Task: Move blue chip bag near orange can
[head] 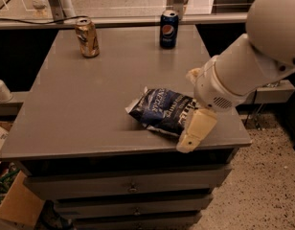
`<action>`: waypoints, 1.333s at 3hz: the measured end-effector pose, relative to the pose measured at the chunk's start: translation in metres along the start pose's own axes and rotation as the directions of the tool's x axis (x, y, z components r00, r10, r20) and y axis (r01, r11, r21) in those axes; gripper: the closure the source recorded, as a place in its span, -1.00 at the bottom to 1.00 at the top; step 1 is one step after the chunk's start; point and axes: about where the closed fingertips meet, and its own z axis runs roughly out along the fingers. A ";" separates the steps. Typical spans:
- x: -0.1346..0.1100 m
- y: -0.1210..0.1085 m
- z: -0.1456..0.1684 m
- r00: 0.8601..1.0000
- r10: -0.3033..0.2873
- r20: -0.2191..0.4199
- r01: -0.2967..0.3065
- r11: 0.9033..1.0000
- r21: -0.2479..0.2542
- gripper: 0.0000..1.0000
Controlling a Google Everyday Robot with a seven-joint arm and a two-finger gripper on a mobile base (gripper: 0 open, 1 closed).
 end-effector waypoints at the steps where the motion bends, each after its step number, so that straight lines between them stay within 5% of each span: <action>1: -0.005 0.002 0.026 1.000 0.009 0.017 -0.008 1.000 -0.013 -1.00; 4: -0.006 0.004 0.050 1.000 -0.002 0.026 0.002 1.000 -0.001 0.28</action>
Offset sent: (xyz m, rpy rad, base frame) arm 0.0193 0.0346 -0.0501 0.0482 0.0070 0.0064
